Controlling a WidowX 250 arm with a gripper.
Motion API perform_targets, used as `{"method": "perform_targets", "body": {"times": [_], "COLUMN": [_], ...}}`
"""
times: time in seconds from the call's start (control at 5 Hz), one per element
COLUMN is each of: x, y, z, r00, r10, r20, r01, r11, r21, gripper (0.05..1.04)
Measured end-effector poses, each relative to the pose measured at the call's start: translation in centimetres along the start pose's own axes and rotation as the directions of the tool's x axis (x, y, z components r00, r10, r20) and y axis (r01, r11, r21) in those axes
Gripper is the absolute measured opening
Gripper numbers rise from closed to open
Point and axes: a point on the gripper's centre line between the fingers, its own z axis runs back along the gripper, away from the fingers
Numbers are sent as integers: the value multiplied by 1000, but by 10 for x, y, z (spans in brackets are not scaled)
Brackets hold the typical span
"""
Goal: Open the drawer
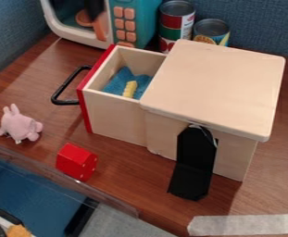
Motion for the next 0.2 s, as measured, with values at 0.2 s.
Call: {"method": "perform_targets", "body": {"times": [0.2], "x": [6], "y": [-31], "z": [0], "r00": [1000], "r10": [10], "r20": [-12], "r01": [-10], "r11": [1000], "r21": [-25], "gripper": [1000]}}
